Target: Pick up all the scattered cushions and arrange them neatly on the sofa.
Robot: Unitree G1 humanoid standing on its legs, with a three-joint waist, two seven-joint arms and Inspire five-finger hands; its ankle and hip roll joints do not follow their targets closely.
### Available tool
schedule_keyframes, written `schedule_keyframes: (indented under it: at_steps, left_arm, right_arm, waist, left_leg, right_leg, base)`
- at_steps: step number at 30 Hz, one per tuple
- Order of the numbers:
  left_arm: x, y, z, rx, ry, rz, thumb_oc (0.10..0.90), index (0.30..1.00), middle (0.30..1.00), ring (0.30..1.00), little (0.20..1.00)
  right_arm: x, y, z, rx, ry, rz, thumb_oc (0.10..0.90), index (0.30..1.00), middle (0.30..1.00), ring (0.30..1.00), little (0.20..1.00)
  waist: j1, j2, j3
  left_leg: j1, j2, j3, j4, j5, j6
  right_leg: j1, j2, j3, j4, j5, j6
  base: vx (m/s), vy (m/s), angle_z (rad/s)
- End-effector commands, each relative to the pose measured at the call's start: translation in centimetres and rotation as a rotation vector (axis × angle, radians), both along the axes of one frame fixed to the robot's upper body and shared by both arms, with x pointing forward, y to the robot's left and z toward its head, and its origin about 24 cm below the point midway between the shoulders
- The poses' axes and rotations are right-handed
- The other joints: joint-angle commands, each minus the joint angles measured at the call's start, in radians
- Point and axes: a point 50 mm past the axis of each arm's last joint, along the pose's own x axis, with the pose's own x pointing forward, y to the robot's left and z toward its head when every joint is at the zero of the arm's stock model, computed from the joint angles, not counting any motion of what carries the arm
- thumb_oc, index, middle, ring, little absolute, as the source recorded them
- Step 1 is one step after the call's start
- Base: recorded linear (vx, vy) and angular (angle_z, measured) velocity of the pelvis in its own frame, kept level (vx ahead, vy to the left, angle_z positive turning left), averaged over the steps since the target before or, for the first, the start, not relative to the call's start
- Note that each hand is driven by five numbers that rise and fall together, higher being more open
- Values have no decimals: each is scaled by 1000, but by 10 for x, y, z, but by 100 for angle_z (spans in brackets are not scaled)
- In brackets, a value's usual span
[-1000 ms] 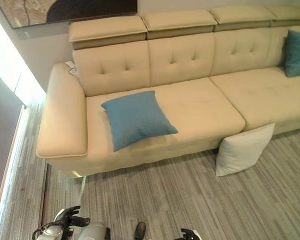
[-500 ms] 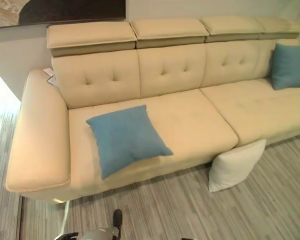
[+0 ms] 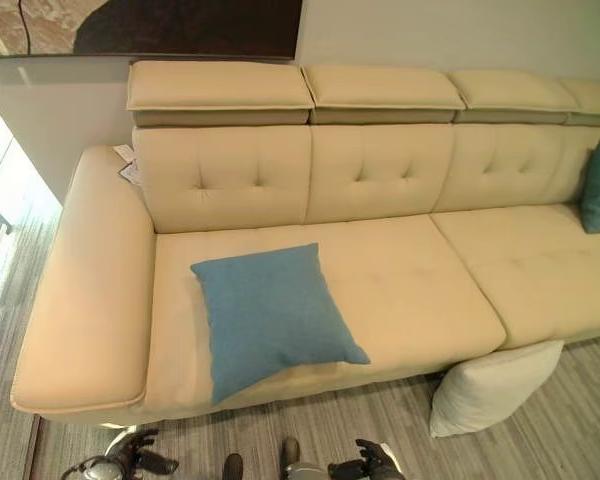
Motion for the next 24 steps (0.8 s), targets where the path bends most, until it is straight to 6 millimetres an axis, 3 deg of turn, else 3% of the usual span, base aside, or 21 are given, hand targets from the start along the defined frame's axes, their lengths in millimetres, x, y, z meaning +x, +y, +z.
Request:
schedule_keyframes:
  at_steps: [1, 11, 15, 18, 24]
  left_arm:
    - [10, -6, 1, -11, -50, 30, 800, 900, 900, 900, 900]
    - [-1, -6, -1, -23, -53, 133, 800, 900, 900, 900, 900]
    - [1, -1, 1, -10, -81, 198, 800, 900, 900, 900, 900]
    - [5, 9, 5, 12, -114, 232, 800, 900, 900, 900, 900]
    - [28, 33, 23, 42, -262, 267, 800, 900, 900, 900, 900]
  right_arm:
    - [-25, -16, -2, -52, 74, -4, 800, 900, 900, 900, 900]
    - [-40, -18, -4, -43, 99, -79, 800, 900, 900, 900, 900]
    - [-42, -31, -1, -95, 99, -103, 800, 900, 900, 900, 900]
    - [-46, -52, 5, -153, 97, -142, 800, 900, 900, 900, 900]
    - [-41, -117, 38, -293, -8, -268, 800, 900, 900, 900, 900]
  waist:
    - [8, 8, 0]
    - [22, 7, -43]
    - [26, 3, -51]
    - [23, 0, -54]
    - [12, -1, -61]
  left_leg:
    - [-16, 27, 56, 66, -120, -72]
    - [25, 72, 41, 0, -94, -112]
    - [31, 84, 32, 0, -91, -124]
    - [36, 90, 32, 0, -90, -130]
    - [34, 98, 33, 0, -88, -142]
  right_leg:
    - [93, -19, -36, -61, 10, 35]
    - [203, 9, -82, -129, -11, 8]
    - [242, 20, -102, -160, -20, 1]
    - [261, 24, -112, -170, -25, -2]
    - [270, 26, -125, -176, -29, -3]
  base:
    - [148, -183, 17]
    - [87, -144, 16]
    - [52, -114, 11]
    - [51, -79, 2]
    - [38, -42, 3]
